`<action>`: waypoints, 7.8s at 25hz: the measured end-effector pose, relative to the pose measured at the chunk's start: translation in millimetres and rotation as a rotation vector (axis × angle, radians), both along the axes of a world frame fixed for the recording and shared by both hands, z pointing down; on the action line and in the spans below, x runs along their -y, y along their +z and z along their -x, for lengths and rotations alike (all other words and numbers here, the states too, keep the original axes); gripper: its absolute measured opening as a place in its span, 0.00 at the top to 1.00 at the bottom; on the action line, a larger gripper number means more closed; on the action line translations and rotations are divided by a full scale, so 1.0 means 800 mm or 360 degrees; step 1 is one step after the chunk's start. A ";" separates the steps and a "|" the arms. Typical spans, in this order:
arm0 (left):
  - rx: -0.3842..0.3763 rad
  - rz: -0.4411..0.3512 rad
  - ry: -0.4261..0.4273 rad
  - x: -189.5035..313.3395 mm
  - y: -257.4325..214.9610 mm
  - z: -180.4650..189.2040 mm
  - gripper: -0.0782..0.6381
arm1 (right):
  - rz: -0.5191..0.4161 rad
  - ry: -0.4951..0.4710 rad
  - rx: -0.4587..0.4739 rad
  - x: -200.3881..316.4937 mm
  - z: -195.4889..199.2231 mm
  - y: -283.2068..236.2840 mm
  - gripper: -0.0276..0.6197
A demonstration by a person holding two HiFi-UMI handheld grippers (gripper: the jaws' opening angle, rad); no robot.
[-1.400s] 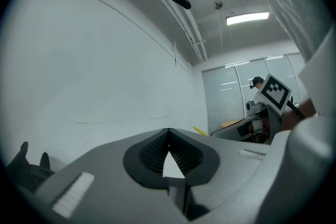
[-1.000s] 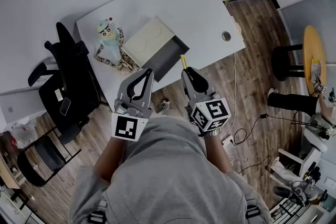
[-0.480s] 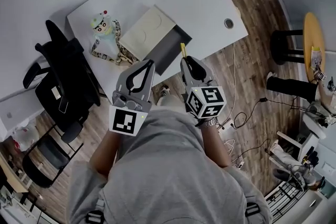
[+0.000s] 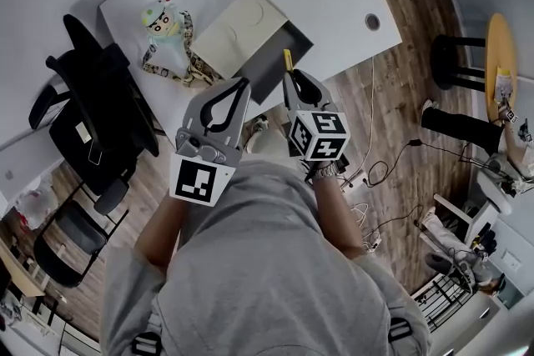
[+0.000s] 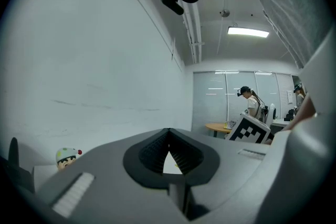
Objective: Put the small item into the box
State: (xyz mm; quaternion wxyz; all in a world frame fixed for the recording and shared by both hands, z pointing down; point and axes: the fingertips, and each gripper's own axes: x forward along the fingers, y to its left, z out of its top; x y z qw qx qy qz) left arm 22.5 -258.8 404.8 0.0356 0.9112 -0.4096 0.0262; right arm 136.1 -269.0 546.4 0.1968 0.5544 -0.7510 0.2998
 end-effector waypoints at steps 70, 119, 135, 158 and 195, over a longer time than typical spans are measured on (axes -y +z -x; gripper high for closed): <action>-0.0066 0.0109 -0.0073 0.051 0.041 0.057 0.89 | 0.0710 -0.0204 -0.0404 0.019 0.046 0.204 0.83; -0.0014 0.0010 0.0017 0.011 0.013 0.014 0.89 | 0.0532 -0.0018 -0.0165 0.004 0.017 0.144 0.93; 0.0010 0.0011 0.0002 -0.026 -0.001 -0.021 0.89 | 0.0291 0.0001 -0.0040 -0.013 -0.007 0.071 0.93; -0.0013 -0.0138 0.0036 -0.028 -0.061 -0.073 0.89 | -0.0329 0.0068 0.0104 -0.019 -0.068 -0.134 0.93; -0.0167 -0.0357 -0.0088 0.012 -0.145 -0.029 0.89 | -0.0961 -0.0126 0.0222 -0.014 -0.010 -0.311 0.93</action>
